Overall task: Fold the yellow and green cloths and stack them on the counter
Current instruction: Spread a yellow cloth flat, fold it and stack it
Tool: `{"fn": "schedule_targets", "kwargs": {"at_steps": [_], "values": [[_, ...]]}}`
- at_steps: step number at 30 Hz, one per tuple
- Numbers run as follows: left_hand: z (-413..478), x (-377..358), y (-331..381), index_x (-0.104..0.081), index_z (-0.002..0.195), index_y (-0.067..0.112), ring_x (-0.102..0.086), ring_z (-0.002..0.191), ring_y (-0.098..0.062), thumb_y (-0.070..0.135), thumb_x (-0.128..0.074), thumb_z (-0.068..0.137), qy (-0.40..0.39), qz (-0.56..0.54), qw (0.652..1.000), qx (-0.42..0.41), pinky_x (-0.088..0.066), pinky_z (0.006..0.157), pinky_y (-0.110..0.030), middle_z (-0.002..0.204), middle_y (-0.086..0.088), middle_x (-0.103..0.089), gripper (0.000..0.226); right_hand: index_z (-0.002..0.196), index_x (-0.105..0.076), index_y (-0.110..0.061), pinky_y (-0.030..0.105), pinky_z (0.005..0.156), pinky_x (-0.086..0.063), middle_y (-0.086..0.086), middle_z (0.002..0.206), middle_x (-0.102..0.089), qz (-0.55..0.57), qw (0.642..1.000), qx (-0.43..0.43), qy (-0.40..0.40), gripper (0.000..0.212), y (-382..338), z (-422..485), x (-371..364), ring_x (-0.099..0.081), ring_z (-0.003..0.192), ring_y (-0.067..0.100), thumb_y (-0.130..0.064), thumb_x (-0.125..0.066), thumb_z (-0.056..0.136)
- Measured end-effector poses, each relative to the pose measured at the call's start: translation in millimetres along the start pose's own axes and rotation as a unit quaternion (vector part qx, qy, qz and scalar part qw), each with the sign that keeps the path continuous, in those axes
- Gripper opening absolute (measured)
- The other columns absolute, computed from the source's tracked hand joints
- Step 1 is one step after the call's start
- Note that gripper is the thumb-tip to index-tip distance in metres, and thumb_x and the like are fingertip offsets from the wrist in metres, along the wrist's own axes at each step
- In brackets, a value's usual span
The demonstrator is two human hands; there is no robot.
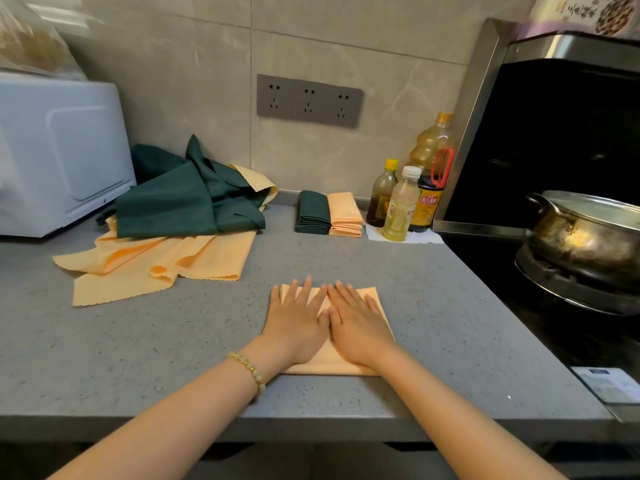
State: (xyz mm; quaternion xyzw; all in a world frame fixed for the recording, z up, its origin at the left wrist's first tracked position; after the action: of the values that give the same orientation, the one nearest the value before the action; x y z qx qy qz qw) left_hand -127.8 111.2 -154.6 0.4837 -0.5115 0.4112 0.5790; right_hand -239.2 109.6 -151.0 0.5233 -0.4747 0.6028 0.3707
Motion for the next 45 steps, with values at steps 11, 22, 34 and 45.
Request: {"fn": "schedule_targets", "kwargs": {"at_steps": [11,22,34,45], "values": [[-30.6,8.8,-28.1,0.011,0.152,0.012,0.013,0.146,-0.015,0.076,-0.026,0.085,-0.063,-0.026,0.997,-0.042,0.007,0.119,-0.036,0.159,-0.001,0.015,0.100,0.152,0.001,-0.019,0.028,0.115,0.005,-0.006,0.159,0.007,-0.001,0.999,-0.004,-0.032,0.052,48.4,-23.1,9.4,0.008,0.145,0.008,-0.035,-0.011,0.103],[-58.5,32.2,-27.4,-0.025,0.150,0.030,-0.013,0.142,-0.010,0.078,-0.043,0.076,0.006,-0.010,0.982,-0.190,-0.007,0.116,-0.029,0.156,0.010,-0.021,0.090,0.125,-0.059,-0.033,0.026,0.102,-0.029,-0.011,0.130,-0.053,-0.036,0.980,0.177,0.086,0.032,25.9,-60.1,31.4,-0.046,0.117,0.015,-0.024,-0.040,0.101],[-90.3,38.4,-37.1,-0.038,0.145,0.032,-0.040,0.130,-0.005,0.067,-0.050,0.083,0.033,-0.012,0.972,-0.231,-0.024,0.106,-0.019,0.146,0.018,-0.040,0.072,0.144,-0.024,-0.039,0.022,0.115,0.002,-0.024,0.153,-0.013,-0.067,0.979,0.191,-0.006,0.074,43.4,-99.5,28.9,-0.011,0.140,-0.005,-0.077,-0.024,0.081],[-64.0,35.9,-52.7,-0.064,0.107,0.032,-0.060,0.097,0.000,0.023,-0.069,0.085,0.081,-0.228,0.959,-0.146,-0.043,0.083,-0.011,0.106,0.009,-0.068,0.024,0.111,-0.065,-0.038,0.016,0.096,-0.043,-0.030,0.115,-0.060,0.259,0.961,0.076,0.063,0.024,66.2,-89.3,33.1,-0.054,0.110,-0.010,-0.029,-0.063,0.088]]}}
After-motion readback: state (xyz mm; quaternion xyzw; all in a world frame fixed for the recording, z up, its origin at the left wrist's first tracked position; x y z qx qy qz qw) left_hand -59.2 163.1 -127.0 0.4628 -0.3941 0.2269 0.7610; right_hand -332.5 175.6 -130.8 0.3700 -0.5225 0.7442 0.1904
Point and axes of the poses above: each hand's wrist, its own z-axis towards the middle knuckle, its own x-axis out of the back of the hand, y = z × x, the point moved 4 cm from there along z, towards the middle knuckle
